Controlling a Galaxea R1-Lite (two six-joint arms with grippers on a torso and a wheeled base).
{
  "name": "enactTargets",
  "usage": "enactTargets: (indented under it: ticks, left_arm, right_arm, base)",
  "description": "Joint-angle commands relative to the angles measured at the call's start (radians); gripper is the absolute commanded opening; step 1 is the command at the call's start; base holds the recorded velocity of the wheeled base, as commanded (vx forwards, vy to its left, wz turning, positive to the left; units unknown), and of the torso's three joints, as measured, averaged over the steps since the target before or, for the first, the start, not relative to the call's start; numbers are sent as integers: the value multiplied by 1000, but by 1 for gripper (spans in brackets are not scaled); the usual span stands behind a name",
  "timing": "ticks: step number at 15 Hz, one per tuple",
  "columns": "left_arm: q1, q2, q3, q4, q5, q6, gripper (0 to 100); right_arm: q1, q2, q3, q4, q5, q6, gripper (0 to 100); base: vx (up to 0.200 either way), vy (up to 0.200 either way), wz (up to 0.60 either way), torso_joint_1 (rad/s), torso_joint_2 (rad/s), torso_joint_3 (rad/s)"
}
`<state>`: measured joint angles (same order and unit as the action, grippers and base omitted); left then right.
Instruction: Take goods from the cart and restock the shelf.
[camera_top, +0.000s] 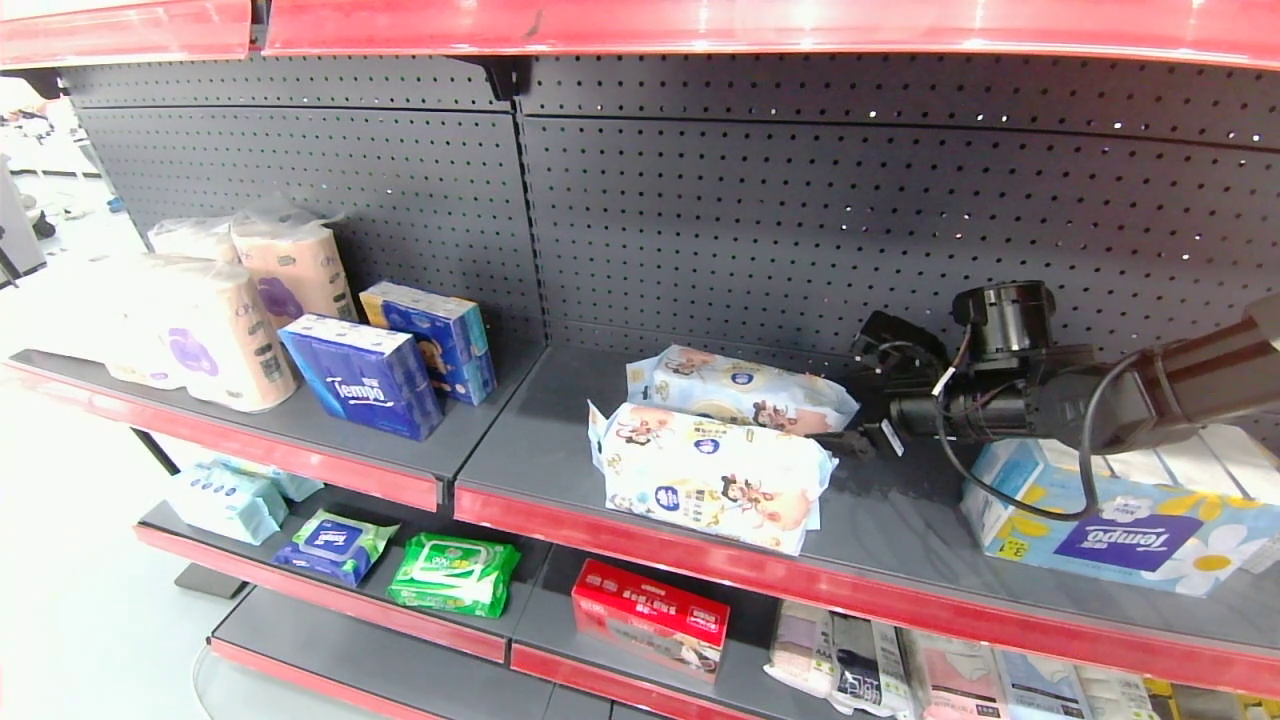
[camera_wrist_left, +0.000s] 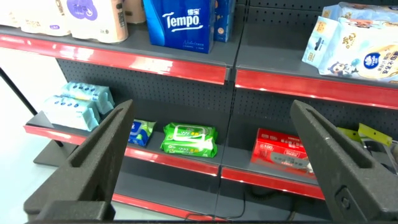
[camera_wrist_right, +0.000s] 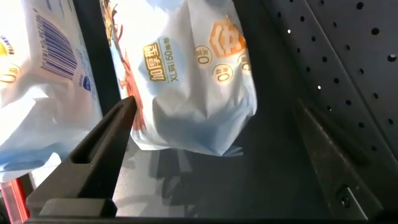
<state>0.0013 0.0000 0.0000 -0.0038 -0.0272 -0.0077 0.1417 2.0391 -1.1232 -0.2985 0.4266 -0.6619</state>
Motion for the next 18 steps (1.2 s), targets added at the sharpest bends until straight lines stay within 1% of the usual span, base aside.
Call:
enactTargets:
  ticks: [1, 4, 8, 10, 14, 18]
  left_arm:
    - [0, 0, 0, -1, 0, -2, 100]
    - [0, 0, 0, -1, 0, 0, 100]
    - [0, 0, 0, 1, 0, 0, 100]
    - [0, 0, 0, -1, 0, 0, 100]
    - [0, 0, 0, -1, 0, 0, 100]
    - [0, 0, 0, 1, 0, 0, 100]
  right_arm:
    - [1, 3, 2, 1, 1, 2, 100]
    - [-1, -5, 10, 1, 8, 5, 100]
    - [-14, -57, 13, 1, 11, 94, 100]
    - [-16, -80, 40, -1, 12, 133, 100]
    - [-19, -155, 129, -1, 60, 134, 100]
    - [-53, -217, 138, -1, 70, 171, 100]
  base:
    - [0, 0, 0, 0, 0, 0]
    - [0, 0, 0, 0, 0, 0]
    - [0, 0, 0, 0, 0, 0]
    - [0, 0, 0, 0, 0, 0]
    - [0, 0, 0, 0, 0, 0]
    - [0, 0, 0, 0, 0, 0]
